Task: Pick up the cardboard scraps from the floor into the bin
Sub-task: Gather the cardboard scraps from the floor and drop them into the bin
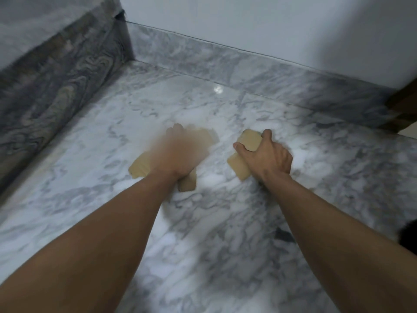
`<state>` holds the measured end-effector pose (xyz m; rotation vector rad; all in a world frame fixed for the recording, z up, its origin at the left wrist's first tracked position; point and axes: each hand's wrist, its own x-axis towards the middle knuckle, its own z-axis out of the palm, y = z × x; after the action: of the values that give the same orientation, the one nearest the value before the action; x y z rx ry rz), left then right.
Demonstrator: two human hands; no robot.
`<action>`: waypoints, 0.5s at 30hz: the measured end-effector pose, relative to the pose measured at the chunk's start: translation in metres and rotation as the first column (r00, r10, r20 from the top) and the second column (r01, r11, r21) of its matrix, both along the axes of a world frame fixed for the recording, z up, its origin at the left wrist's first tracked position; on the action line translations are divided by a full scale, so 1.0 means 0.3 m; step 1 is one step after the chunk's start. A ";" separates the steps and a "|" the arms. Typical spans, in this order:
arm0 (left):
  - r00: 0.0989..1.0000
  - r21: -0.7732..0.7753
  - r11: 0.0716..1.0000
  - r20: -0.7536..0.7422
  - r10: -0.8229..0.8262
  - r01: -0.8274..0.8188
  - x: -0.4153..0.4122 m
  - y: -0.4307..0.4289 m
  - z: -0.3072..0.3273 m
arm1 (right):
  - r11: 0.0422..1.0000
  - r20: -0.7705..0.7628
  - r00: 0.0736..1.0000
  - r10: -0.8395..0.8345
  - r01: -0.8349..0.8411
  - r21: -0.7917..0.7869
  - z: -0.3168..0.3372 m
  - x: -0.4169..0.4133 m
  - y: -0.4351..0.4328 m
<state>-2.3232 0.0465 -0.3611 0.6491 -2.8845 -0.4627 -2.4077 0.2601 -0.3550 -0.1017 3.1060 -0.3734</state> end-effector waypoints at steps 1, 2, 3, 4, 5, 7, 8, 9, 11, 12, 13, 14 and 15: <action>1.000 0.004 1.000 0.014 -0.016 0.016 0.014 0.005 0.005 | 1.000 0.013 1.000 0.003 -0.003 0.004 0.003 0.013 0.005; 0.999 -0.001 1.000 0.028 -0.027 0.028 0.029 0.009 0.010 | 1.000 0.031 1.000 0.003 -0.003 0.008 0.008 0.024 0.011; 0.999 -0.006 0.999 0.036 -0.035 0.035 0.042 0.009 0.017 | 1.000 0.049 0.999 -0.001 0.000 0.007 0.016 0.033 0.016; 0.998 -0.004 0.999 0.040 -0.043 0.043 0.052 0.004 0.020 | 1.000 0.067 0.998 -0.003 0.003 0.001 0.020 0.039 0.023; 0.998 0.007 0.999 0.043 -0.053 0.052 0.063 -0.002 0.024 | 1.000 0.083 0.997 -0.003 0.004 -0.007 0.023 0.047 0.031; 0.996 0.041 0.997 0.054 -0.073 0.071 0.074 -0.016 0.036 | 1.000 0.105 0.994 -0.011 0.013 -0.019 0.035 0.062 0.054; 0.996 0.061 0.996 0.063 -0.068 0.064 0.076 -0.022 0.044 | 0.999 0.116 0.993 -0.019 0.022 -0.025 0.045 0.071 0.068; 0.996 0.075 0.996 0.068 -0.054 0.049 0.070 -0.027 0.058 | 0.999 0.124 0.992 -0.033 0.037 -0.034 0.061 0.077 0.085; 0.996 0.085 0.996 0.081 -0.034 0.027 0.054 -0.028 0.091 | 0.996 0.134 0.989 -0.065 0.073 -0.054 0.107 0.089 0.123; 0.996 0.086 0.996 0.087 -0.034 0.027 0.050 -0.026 0.112 | 0.994 0.128 0.989 -0.078 0.086 -0.062 0.134 0.097 0.144; 0.995 0.088 0.996 0.089 -0.041 0.033 0.048 -0.025 0.134 | 0.993 0.117 0.989 -0.087 0.096 -0.067 0.165 0.101 0.166; 0.994 0.092 0.995 0.096 -0.049 0.041 0.051 -0.024 0.153 | 0.992 0.110 0.989 -0.095 0.103 -0.067 0.197 0.107 0.189; 0.992 0.094 0.994 0.109 -0.064 0.054 0.062 -0.019 0.170 | 0.992 0.111 0.988 -0.105 0.113 -0.064 0.229 0.114 0.214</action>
<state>-2.3045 0.0407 -0.3101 0.6235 -3.0104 -0.5870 -2.3734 0.3245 -0.2862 0.0855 3.0004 -0.4740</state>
